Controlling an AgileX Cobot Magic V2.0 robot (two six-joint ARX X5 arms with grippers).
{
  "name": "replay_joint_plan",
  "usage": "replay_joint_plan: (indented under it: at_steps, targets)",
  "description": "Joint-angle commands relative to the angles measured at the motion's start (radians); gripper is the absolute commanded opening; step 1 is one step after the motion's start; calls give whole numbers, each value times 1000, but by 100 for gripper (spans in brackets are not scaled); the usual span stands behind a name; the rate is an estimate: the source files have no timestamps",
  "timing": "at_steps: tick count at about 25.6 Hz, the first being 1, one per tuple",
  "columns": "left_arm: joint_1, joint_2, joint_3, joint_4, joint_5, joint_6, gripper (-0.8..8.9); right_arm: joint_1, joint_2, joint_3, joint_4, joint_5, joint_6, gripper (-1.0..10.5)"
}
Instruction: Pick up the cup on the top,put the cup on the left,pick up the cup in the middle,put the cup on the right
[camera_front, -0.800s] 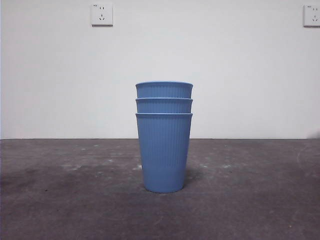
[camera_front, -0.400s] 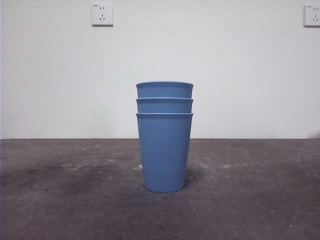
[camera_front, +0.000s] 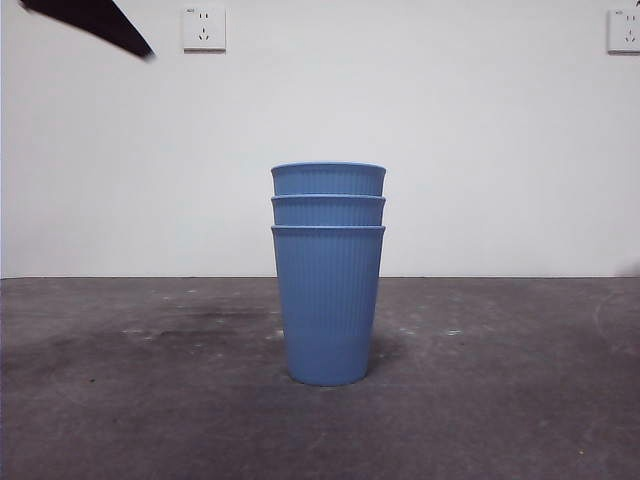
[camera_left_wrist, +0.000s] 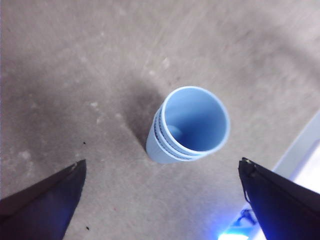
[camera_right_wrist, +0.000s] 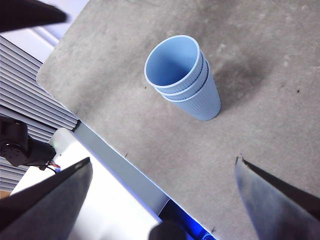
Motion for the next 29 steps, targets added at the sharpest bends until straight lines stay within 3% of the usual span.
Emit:
replay_joint_plan:
  at_steps: [1,8,14,16,20,22,29]
  targets:
    - [-38,77,18,18,-42,-11,623,2,0,3,4,0,6,476]
    - [-134,274,30,99,-143,-51,622,2,2,3,4,4,6,476]
    - [-171,323,30,136,-179,-84,576,2,2,3,3,24,6,476]
    - [-176,323,30,124,-193,-85,457,2,2,3,3,23,6,476]
    - [-185,324,30,116,-197,-109,426,2,2,3,3,23,6,476]
    - [-187,324,30,119,-202,-113,276,2,2,3,3,23,6,476]
    - [-191,331,29,118,-190,-136,233,2,1,3,3,23,6,476]
